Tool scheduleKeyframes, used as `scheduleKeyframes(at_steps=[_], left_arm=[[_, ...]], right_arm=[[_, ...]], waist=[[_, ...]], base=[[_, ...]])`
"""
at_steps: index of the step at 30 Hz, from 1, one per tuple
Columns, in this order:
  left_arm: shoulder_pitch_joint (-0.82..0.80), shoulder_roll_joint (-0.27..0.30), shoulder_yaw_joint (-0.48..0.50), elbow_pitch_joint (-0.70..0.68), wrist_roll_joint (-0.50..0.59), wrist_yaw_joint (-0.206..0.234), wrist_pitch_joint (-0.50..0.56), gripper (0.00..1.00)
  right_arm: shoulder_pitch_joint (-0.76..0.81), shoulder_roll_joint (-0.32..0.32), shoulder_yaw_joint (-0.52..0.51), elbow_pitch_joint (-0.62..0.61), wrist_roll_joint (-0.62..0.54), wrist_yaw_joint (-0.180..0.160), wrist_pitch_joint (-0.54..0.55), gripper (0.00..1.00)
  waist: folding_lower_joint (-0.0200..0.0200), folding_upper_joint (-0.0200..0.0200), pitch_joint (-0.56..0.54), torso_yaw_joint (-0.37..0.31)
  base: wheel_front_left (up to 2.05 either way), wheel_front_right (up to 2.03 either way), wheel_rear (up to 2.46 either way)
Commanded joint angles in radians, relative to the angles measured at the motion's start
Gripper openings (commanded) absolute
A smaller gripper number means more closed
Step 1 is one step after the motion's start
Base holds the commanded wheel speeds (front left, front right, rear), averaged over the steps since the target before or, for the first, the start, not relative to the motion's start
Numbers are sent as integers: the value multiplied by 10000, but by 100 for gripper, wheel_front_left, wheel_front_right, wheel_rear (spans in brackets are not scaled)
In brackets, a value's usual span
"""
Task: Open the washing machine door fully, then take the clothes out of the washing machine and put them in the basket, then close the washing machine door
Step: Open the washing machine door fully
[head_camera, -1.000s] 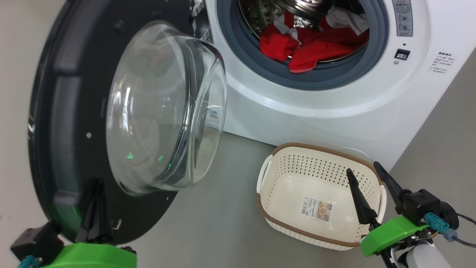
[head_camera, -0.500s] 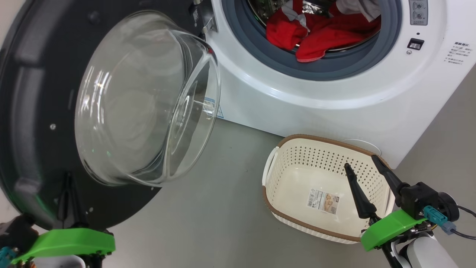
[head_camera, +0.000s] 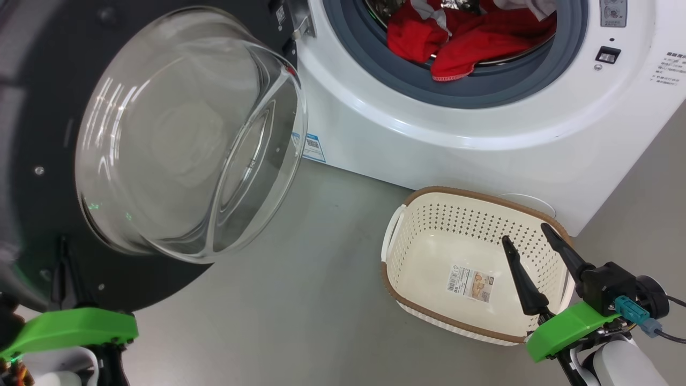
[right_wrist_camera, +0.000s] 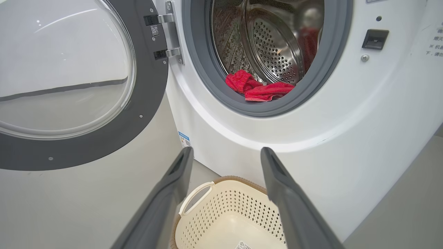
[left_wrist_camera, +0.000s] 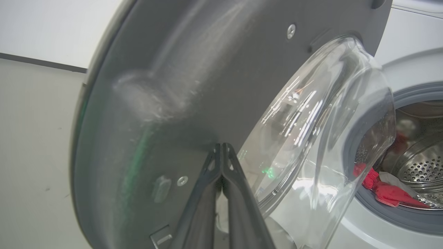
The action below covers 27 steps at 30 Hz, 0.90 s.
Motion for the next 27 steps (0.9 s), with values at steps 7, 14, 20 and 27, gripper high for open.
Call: scheduleKeyframes(at_steps=[7, 14, 20, 27], left_arm=[[-1063, 655, 830, 707, 11, -401, -189, 0], [-1717, 723, 1408, 1400, 353, -711, -201, 0], [-2110, 666, 2042, 1843, 729, -892, -203, 0], [-2222, 488, 2482, 2059, 1266, -1119, -203, 0]], right_arm=[[-356, -283, 309, -196, -65, 35, -65, 100], [-442, -412, 291, -272, -120, 35, -65, 100], [-524, -432, 323, -258, -143, 35, -65, 100], [-602, -356, 288, -196, -115, 35, -65, 100]], waist=[[0, 0, 173, 9], [0, 0, 384, -33], [0, 0, 518, -117], [0, 0, 505, -199]], base=[[0, 0, 0], [0, 0, 0], [0, 0, 0], [0, 0, 0]])
